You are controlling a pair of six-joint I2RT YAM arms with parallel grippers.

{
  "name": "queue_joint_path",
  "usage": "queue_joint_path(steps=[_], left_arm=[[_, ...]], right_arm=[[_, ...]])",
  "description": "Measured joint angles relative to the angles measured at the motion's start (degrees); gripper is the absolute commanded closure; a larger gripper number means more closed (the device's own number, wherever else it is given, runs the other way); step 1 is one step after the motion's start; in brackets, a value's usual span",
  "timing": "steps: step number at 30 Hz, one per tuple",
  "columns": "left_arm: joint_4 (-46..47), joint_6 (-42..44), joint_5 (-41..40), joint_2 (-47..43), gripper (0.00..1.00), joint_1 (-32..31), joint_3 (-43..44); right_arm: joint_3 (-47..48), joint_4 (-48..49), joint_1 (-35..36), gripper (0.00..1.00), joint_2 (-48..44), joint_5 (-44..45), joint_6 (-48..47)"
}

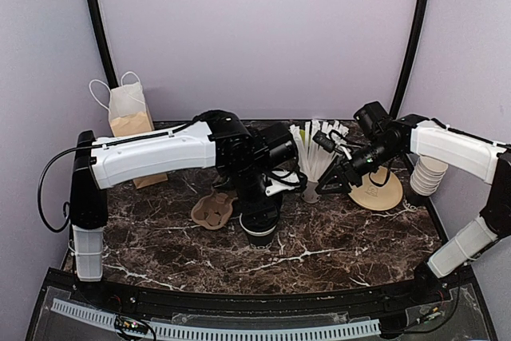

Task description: Pack the takeout coffee

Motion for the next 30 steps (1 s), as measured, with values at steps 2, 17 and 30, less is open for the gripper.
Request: queue_joint_path(steps=[2,17,30], left_arm=[[0.22,0.02,0.02,0.00,0.28,0.00,0.02],[0.35,0.39,0.09,0.11,0.02,0.00,0.15],[0.76,0.42,0.07,0.07,0.01,0.00,0.37]], right_arm=[[-0.13,-0.02,0.00,0.40,0.00,0.00,-0.02],[-0.26,-0.02,0.04,0.39,0.00,-0.83,-0.20],[-0.26,0.00,0.59,0.39,0.35,-1.01,-0.20]])
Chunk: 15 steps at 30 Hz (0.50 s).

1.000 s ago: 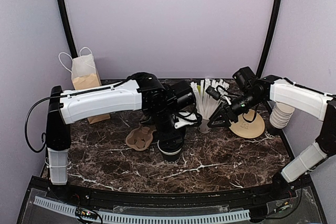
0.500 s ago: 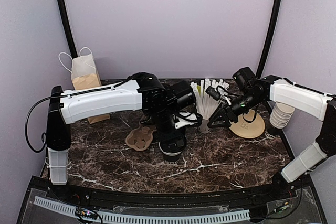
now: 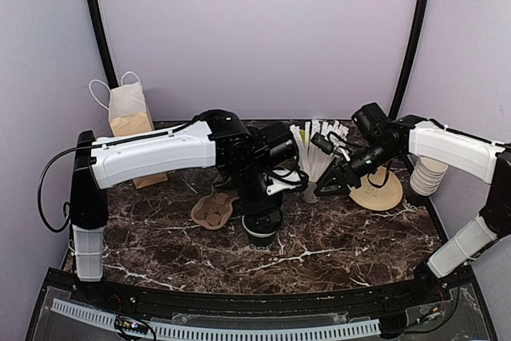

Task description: Pack the takeout coffee

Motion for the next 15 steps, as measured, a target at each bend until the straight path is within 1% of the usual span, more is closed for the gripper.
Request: queue_joint_path(steps=[3,5,8,9,11,12,15], left_arm=[[0.15,-0.44,-0.55,-0.48,0.01,0.00,-0.02],[1.86,-1.01,-1.09,-2.34,0.01,0.20,-1.38],[6.32,-3.56,-1.38,-8.87,0.02,1.36,-7.13],[8.41,-4.96,-1.20,-11.87,0.03,2.14,-9.75],[12.26,-8.66,-0.66,-17.90,0.09,4.68,-14.49],[13.53,-10.49,-0.39,-19.85,0.14,5.57,-15.96],[20.33,-17.70,0.26,-25.68,0.21,8.79,-22.80]], right_arm=[[0.00,0.00,0.76,0.41,0.09,0.28,0.02],[0.02,0.00,1.38,0.42,0.57,0.44,0.13],[0.20,0.04,2.45,0.46,2.12,0.39,0.61],[0.33,0.13,3.02,0.48,2.86,0.35,1.22],[0.44,0.63,3.89,0.52,4.09,-0.09,2.38],[0.50,0.87,4.22,0.54,4.59,-0.35,2.99],[0.70,1.77,4.66,0.57,6.10,-1.66,4.85]])
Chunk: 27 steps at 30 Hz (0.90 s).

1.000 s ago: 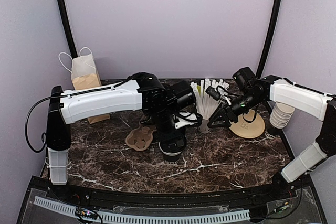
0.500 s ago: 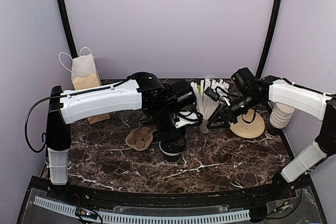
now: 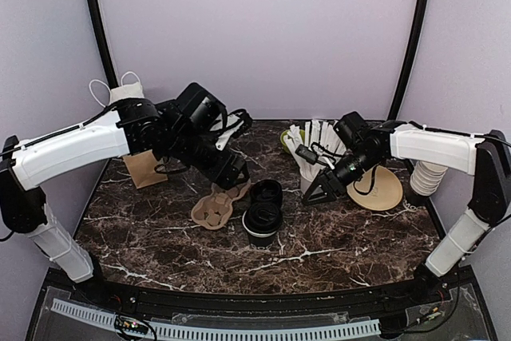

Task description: Pack the takeout coffee

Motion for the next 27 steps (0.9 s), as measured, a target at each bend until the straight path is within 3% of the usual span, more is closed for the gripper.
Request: queue_joint_path(steps=[6,14,27], left_arm=[[12.11,-17.38,6.40,-6.51,0.21,3.45,-16.85],[27.28,-32.54,15.72,-11.85,0.17,3.80,-32.48],[34.82,-37.83,20.09,-10.36,0.31,3.78,-34.05]], right_arm=[[0.11,1.92,0.59,0.60,3.76,-3.39,3.34],[2.36,2.36,3.76,0.59,8.07,-5.68,5.05],[6.25,2.56,4.90,0.62,12.44,-7.41,6.21]])
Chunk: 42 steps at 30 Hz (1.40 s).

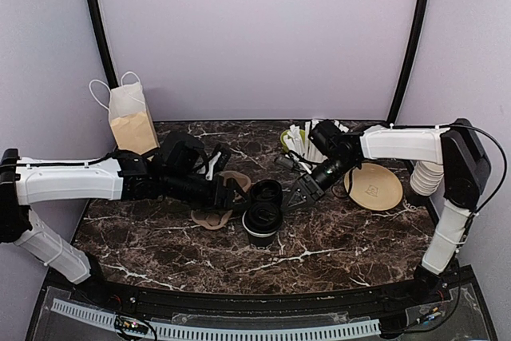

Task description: Pack the takeout coffee

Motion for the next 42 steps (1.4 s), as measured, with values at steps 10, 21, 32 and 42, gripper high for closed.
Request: queue_joint_path(steps=[10,21,32,42], left_arm=[[-0.74,-0.04,0.87,2.16,0.32,0.00,0.26],[-1.05,-0.02,1.22,2.29,0.31,0.00,0.26],[-2.34,0.98,0.46,4.11,0.31,0.00,0.87],[-2.95,0.13,-0.66,2.29,0.39,0.00,1.11]], right_arm=[[1.70,-0.17,1.79,0.63,1.66,-0.07,-0.02],[2.69,-0.92,2.56,0.61,2.62,-0.02,-0.11],[2.75,-3.08,2.82,0.47,1.97,0.42,-1.70],[1.90,-2.80,2.40,0.61,-0.33,3.41,-0.87]])
